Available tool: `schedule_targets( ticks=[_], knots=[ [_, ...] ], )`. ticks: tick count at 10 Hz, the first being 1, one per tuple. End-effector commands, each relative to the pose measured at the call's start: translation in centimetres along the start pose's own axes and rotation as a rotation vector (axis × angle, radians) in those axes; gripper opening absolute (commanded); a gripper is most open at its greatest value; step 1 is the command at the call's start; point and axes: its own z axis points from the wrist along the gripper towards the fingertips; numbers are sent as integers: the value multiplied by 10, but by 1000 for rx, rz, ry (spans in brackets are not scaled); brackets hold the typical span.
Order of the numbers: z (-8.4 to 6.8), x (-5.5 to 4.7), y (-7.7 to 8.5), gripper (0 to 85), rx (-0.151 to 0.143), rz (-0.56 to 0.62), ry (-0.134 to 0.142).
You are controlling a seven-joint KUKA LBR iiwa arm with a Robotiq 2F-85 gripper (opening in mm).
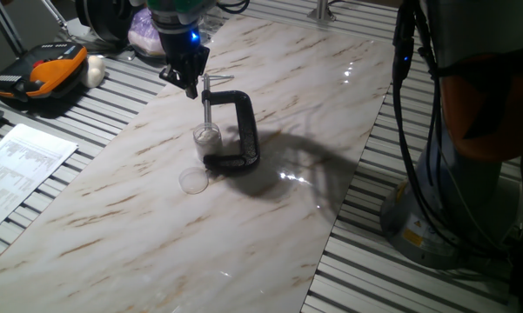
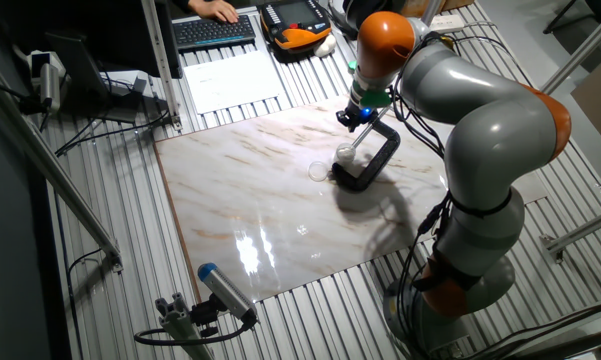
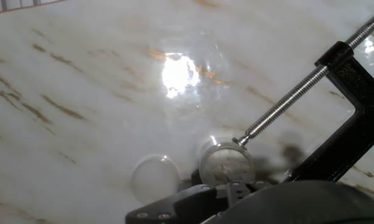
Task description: Unscrew the lid from the jar
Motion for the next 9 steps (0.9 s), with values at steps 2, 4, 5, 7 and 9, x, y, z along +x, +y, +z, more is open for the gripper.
schedule_targets(
  ticks=[2, 4, 5, 7, 9],
  knots=[
    [0, 0, 1, 0, -17, -2, 5],
    [1, 0, 1, 0, -26, 3, 11],
    [1, 0, 1, 0, -24, 1, 11],
    [1, 0, 1, 0, -26, 0, 14],
    [2, 0, 2, 0, -23, -3, 10]
  ],
)
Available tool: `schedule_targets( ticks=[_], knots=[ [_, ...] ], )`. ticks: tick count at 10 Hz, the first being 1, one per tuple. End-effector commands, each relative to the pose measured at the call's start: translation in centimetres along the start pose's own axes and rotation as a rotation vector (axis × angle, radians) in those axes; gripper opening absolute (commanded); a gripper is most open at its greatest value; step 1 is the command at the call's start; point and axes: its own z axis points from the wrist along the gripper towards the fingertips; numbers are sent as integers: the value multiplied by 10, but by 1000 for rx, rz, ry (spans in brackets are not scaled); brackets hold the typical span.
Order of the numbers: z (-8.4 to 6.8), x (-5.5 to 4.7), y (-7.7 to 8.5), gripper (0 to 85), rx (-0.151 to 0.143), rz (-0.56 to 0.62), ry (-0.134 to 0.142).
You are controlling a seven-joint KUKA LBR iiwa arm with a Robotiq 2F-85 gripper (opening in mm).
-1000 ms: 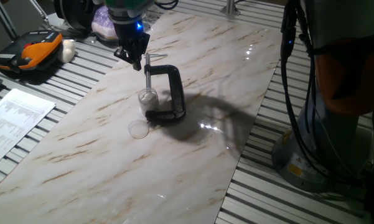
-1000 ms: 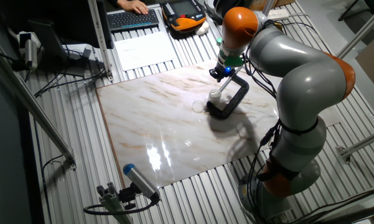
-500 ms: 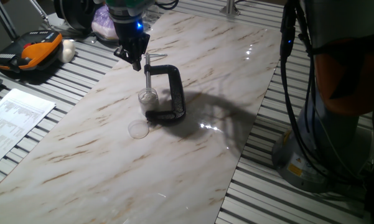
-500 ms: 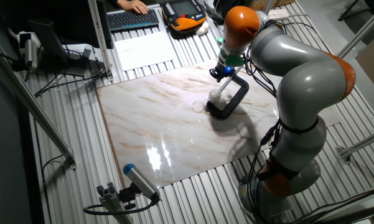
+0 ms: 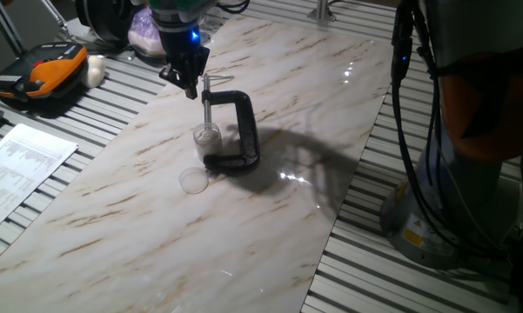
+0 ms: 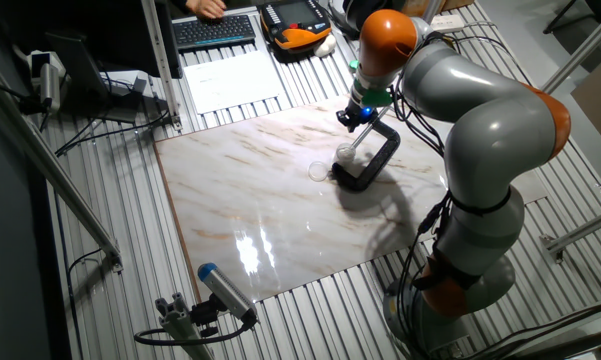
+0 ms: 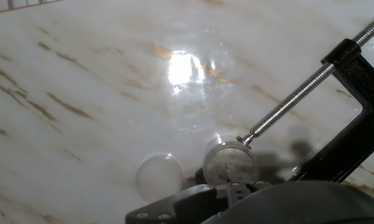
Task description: Unscrew the lid from the jar
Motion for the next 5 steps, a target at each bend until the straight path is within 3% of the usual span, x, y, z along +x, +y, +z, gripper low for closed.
schedule_targets(
  ticks=[1, 5],
  knots=[
    [0, 0, 1, 0, -2, 0, 0],
    [0, 2, 2, 0, -3, 0, -4]
  ],
)
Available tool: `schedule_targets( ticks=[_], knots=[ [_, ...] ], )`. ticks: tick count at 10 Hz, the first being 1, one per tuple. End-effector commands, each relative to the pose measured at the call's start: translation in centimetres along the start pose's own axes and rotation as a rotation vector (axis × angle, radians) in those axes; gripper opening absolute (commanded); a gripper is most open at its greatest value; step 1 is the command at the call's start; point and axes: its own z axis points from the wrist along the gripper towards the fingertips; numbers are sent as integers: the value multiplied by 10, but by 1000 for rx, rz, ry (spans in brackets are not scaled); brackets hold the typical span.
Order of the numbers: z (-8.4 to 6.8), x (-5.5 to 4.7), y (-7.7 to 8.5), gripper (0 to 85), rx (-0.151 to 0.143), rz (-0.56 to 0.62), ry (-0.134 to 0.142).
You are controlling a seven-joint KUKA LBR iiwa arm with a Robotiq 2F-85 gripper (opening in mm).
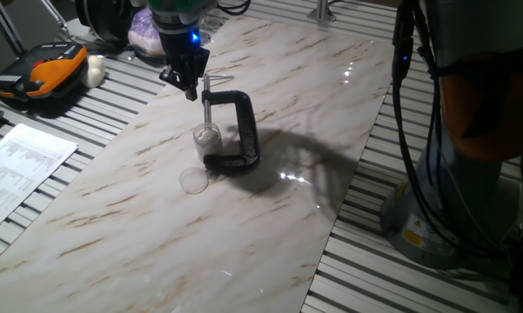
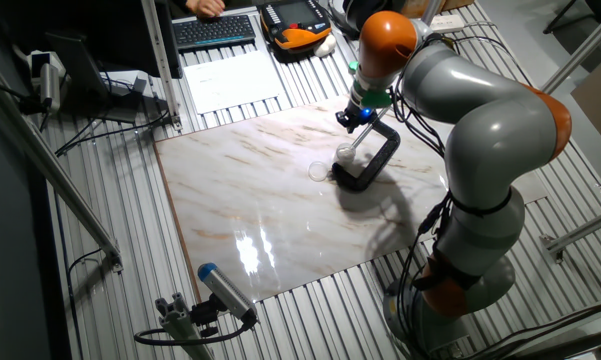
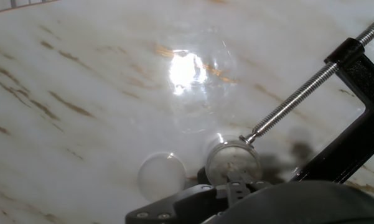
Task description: Unscrew the lid from the jar
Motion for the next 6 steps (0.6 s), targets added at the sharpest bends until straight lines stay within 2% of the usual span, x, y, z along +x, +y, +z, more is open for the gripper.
schedule_targets(
  ticks=[1, 6],
  knots=[
    [0, 0, 0, 0, -1, 2, 0],
    [2, 2, 3, 0, -6, 19, -1]
  ],
)
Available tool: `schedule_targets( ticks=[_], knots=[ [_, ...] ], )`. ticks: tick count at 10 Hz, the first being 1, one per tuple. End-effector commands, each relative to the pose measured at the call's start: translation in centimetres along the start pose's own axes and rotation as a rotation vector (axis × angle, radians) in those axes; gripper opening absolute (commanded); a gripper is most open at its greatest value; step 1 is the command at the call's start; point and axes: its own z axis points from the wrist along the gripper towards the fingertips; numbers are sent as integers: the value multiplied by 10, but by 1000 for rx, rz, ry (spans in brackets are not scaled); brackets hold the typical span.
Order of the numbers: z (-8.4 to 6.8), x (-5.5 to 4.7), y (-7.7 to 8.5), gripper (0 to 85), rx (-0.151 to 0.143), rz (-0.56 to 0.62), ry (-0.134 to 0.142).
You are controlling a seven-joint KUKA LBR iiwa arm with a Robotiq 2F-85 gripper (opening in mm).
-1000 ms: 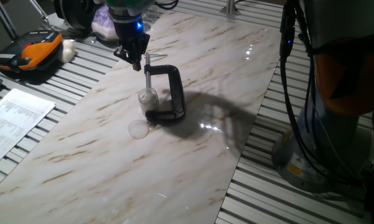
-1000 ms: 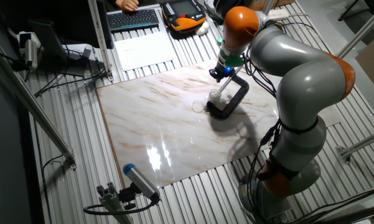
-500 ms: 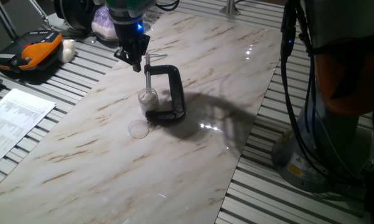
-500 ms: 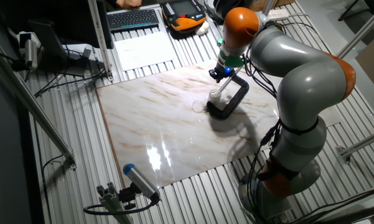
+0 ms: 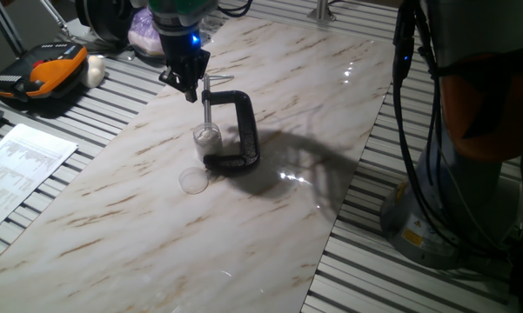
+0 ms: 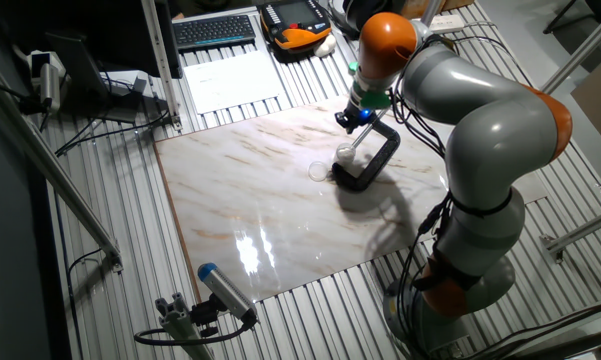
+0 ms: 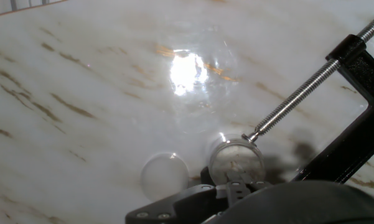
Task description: Unscrew the lid from the jar
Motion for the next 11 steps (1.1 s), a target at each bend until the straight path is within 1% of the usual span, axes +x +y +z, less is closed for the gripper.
schedule_targets(
  ticks=[1, 3, 5, 8, 10, 11],
  knots=[
    [0, 0, 0, 0, -6, 0, 3],
    [1, 0, 1, 0, -3, -4, 2],
    [1, 0, 1, 0, -8, -8, 1],
    [2, 0, 1, 0, -6, -9, -3],
    [2, -1, 0, 0, 0, -13, -8],
    [2, -1, -1, 0, 12, -22, -11]
  ],
)
